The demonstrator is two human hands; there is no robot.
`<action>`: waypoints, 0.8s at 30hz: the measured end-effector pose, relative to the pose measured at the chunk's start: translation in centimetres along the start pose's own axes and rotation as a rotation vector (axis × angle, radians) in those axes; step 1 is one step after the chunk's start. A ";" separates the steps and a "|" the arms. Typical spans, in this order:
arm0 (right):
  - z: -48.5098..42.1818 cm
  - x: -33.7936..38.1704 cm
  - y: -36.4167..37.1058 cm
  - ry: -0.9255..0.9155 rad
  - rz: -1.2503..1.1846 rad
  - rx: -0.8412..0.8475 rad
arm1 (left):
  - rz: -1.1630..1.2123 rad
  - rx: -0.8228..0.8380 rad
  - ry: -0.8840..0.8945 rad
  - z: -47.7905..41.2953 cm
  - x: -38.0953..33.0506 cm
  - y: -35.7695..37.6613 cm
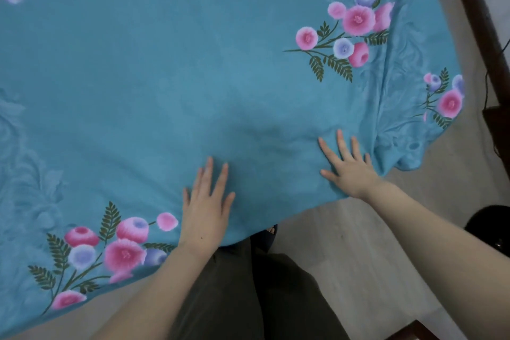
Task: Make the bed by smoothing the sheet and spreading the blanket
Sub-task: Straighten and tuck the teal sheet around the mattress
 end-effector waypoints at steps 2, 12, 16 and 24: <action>0.7 -0.8 1.1 0.151 -0.044 0.051 | -0.105 0.072 -0.138 -1.9 2.1 0.4; 0.9 0.4 0.3 0.170 -0.017 0.058 | -0.302 0.441 0.175 -1.6 -2.4 4.9; 0.8 -0.1 -1.5 0.081 0.002 0.123 | -0.133 0.709 0.533 1.3 -7.2 6.5; 0.2 -15.5 -10.3 0.551 -0.640 -0.788 | -0.007 0.296 0.243 -4.6 -11.8 3.5</action>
Point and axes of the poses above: each hand's wrist, its own z-axis away from the middle knuckle, its own y-axis out of the palm, x = y × z, the point moved 5 cm from there along -z, towards the middle knuckle, and after that the axes turned 11 degrees about -x, right-handed, at the moved point
